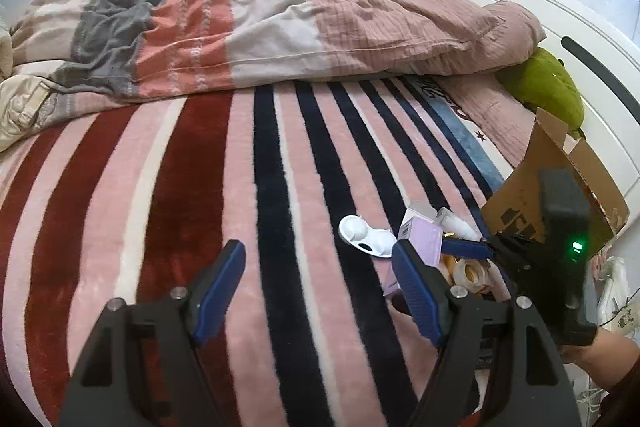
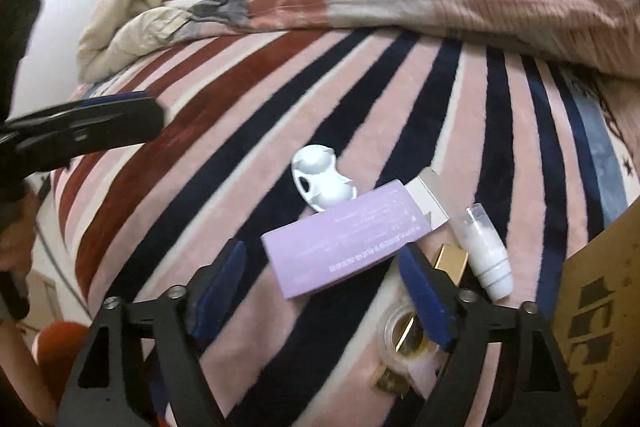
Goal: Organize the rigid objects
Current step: 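Grasp the lilac box with the right gripper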
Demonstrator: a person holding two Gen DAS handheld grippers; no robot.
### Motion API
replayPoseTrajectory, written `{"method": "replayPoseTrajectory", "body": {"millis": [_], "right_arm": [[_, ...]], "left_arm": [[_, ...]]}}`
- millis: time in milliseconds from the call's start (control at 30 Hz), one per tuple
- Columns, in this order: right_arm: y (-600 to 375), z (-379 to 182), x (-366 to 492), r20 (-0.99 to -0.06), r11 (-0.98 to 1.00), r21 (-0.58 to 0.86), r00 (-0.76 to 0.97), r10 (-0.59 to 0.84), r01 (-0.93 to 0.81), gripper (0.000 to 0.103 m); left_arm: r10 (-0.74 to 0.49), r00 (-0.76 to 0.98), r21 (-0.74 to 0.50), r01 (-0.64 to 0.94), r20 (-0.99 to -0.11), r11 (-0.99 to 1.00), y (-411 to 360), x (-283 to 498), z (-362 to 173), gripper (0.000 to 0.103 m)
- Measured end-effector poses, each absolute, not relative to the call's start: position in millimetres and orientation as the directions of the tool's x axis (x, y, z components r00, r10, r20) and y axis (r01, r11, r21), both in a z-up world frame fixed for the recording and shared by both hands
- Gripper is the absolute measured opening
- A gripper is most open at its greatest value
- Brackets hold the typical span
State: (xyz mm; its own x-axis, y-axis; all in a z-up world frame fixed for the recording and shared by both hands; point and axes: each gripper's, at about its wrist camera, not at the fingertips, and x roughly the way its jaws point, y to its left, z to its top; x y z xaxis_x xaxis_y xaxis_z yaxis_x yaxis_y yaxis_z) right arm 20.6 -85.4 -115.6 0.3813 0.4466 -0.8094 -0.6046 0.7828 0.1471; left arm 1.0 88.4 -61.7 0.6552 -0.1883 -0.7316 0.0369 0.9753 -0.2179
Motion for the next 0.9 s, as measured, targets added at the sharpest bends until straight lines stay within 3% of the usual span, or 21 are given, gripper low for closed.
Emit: {"method": "replayPoseTrajectory", "body": {"millis": [267, 300, 367, 467, 700, 900], "right_arm": [[-80, -131, 46, -0.807, 0.829, 0.277, 0.351, 0.475, -0.487, 0.086], [-81, -130, 45, -0.809, 0.836, 0.272, 0.357, 0.467, -0.477, 0.082], [-84, -127, 41, -0.815, 0.843, 0.248, 0.369, 0.448, -0.477, 0.048], [-86, -123, 32, -0.822, 0.822, 0.237, 0.343, 0.454, -0.518, 0.035], [-92, -106, 0, -0.815, 0.773, 0.191, 0.341, 0.469, -0.604, 0.034], [-95, -54, -19, -0.743, 0.712, 0.196, 0.371, 0.556, -0.674, 0.034]], "left_arm": [[-0.175, 0.661, -0.205, 0.033, -0.729, 0.978, 89, 0, -60, 0.073], [-0.173, 0.661, -0.204, 0.031, -0.73, 0.978, 89, 0, -60, 0.073], [-0.169, 0.659, -0.201, 0.029, -0.732, 0.979, 89, 1, -60, 0.073], [-0.17, 0.659, -0.201, 0.028, -0.732, 0.979, 89, 0, -60, 0.073], [-0.222, 0.662, -0.238, 0.068, -0.716, 0.969, 83, -3, -52, 0.073], [-0.335, 0.675, -0.285, 0.188, -0.657, 0.94, 48, -7, -14, 0.073]]}}
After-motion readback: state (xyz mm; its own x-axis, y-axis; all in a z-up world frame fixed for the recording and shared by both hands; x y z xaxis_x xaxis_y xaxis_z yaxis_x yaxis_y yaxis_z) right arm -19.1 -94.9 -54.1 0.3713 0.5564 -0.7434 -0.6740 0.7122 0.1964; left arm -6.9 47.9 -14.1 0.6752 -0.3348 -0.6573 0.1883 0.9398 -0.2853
